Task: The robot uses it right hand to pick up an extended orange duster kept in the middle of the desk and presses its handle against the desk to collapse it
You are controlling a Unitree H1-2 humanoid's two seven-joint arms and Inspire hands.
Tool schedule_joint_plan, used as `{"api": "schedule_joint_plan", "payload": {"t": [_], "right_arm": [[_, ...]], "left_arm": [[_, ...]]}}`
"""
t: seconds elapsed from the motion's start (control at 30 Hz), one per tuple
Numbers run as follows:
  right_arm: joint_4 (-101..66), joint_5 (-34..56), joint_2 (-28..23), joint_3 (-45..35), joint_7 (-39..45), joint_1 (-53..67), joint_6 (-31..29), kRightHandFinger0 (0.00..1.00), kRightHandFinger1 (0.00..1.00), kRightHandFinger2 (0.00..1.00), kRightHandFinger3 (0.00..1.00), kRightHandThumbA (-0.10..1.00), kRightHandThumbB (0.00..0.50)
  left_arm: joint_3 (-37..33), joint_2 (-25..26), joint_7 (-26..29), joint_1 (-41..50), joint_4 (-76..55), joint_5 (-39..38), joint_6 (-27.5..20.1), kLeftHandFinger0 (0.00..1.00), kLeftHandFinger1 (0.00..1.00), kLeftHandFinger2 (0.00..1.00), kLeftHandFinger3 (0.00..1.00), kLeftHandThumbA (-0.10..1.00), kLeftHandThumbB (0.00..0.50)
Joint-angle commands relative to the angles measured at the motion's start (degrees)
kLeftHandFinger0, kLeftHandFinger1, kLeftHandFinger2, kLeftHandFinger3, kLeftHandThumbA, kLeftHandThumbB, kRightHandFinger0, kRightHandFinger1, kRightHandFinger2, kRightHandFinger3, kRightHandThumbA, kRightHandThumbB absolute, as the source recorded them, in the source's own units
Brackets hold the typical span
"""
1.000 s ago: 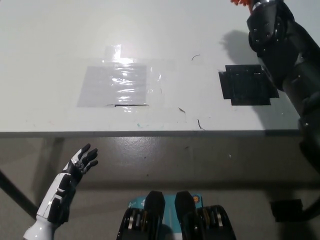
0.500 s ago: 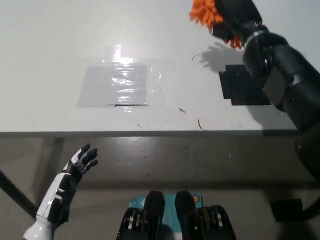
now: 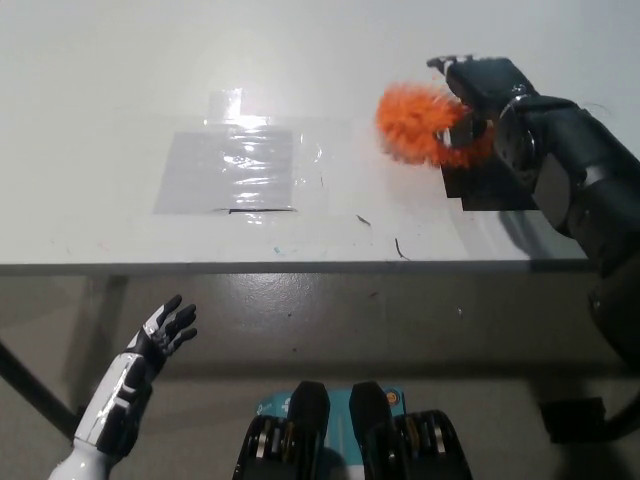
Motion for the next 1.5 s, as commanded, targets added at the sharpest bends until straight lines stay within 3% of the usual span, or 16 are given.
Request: {"api": "schedule_joint_plan", "payload": {"t": [0.0,0.17,0.3,0.4,0.43,0.47,0.6,0.63,0.73,0.8,0.87,0.97,1.03,1.1,1.37,1.47], "right_arm": [[-1.4,1.4,-2.6,-2.8,10.6,-6.5,4.9,1.0,1.0,1.0,1.0,1.0,0.436],[-2.2,1.0,-2.9,-4.5,11.8,-6.5,4.6,1.0,1.0,1.0,1.0,1.0,0.454],[-7.0,8.1,-4.6,-13.4,14.7,-7.3,-2.9,1.0,1.0,1.0,1.0,1.0,0.439],[-7.6,7.3,-4.6,-15.0,15.3,-7.1,-3.0,1.0,1.0,1.0,1.0,1.0,0.439],[-14.2,14.0,-7.3,-21.2,18.9,-8.6,-4.7,1.0,1.0,1.0,1.0,1.0,0.405],[-18.0,17.1,-8.3,-24.4,20.9,-8.8,-4.3,1.0,1.0,1.0,1.0,1.0,0.373],[-33.4,26.6,-11.7,-35.3,23.7,-9.5,-1.9,1.0,1.0,1.0,1.0,1.0,0.377],[-37.0,28.5,-12.4,-37.7,23.9,-9.8,-1.2,1.0,1.0,1.0,1.0,1.0,0.437],[-38.5,28.0,-12.2,-39.2,24.6,-9.5,-0.2,1.0,1.0,1.0,1.0,1.0,0.445],[-59.3,34.3,-14.9,-45.2,23.7,-8.1,5.2,1.0,1.0,1.0,1.0,1.0,0.464],[-69.9,36.7,-15.9,-48.0,22.6,-5.8,7.0,1.0,1.0,1.0,1.0,1.0,0.389],[-71.6,37.0,-15.8,-48.7,22.7,-5.2,7.6,1.0,1.0,1.0,1.0,1.0,0.386],[-89.4,39.7,-15.9,-52.9,19.1,1.5,13.1,1.0,1.0,1.0,1.0,1.0,0.436],[-95.1,41.9,-15.7,-53.9,18.5,5.8,12.4,1.0,1.0,1.0,1.0,1.0,0.39],[-110.4,45.3,-12.4,-53.9,15.4,21.1,10.5,1.0,1.0,1.0,1.0,1.0,0.374],[-119.3,37.4,-5.1,-48.7,12.3,44.6,-0.4,1.0,1.0,1.0,1.0,1.0,0.346]], "left_arm": [[0.0,0.6,-0.7,-0.3,-2.2,-0.1,-1.2,1.0,1.0,1.0,1.0,0.98,0.28],[-0.1,0.4,-0.3,0.1,-3.2,0.1,0.3,1.0,1.0,1.0,1.0,0.99,0.301],[-0.4,0.6,-1.1,1.0,-2.0,0.0,-1.1,1.0,1.0,1.0,1.0,0.96,0.271],[-0.4,0.6,-1.1,1.0,-2.0,0.1,-1.1,1.0,1.0,1.0,1.0,0.96,0.27],[-0.5,0.7,-0.9,0.4,-2.4,0.4,-0.7,1.0,1.0,1.0,1.0,0.96,0.271],[-0.5,0.7,-0.9,0.0,-2.4,0.4,-0.6,1.0,1.0,1.0,1.0,0.97,0.272],[-0.3,0.9,-0.9,-3.2,-1.7,0.0,0.5,1.0,1.0,1.0,1.0,0.97,0.28],[-0.3,1.0,-0.9,-4.0,-1.5,0.1,0.6,1.0,1.0,1.0,1.0,0.97,0.283],[-0.3,1.0,-1.0,-4.4,-1.5,0.1,0.7,1.0,1.0,1.0,1.0,0.98,0.286],[-0.1,1.2,-1.7,-7.2,-0.1,-1.2,0.3,1.0,1.0,1.0,1.0,0.95,0.272],[-0.1,1.4,-1.9,-8.8,0.5,-1.4,0.3,1.0,1.0,1.0,1.0,0.95,0.273],[-0.2,1.4,-2.0,-8.9,0.6,-1.3,0.2,1.0,1.0,1.0,1.0,0.95,0.272],[0.0,1.8,-2.0,-11.3,0.3,-1.4,0.7,1.0,1.0,1.0,1.0,0.96,0.286],[0.0,1.8,-2.2,-11.8,0.5,-1.8,0.6,1.0,1.0,1.0,1.0,0.95,0.277],[0.0,1.7,-2.0,-12.4,0.7,-1.1,0.6,1.0,1.0,1.0,1.0,0.95,0.274],[-0.6,0.7,-1.7,-11.6,0.4,-0.5,0.0,1.0,1.0,1.0,1.0,1.0,0.269]]}}
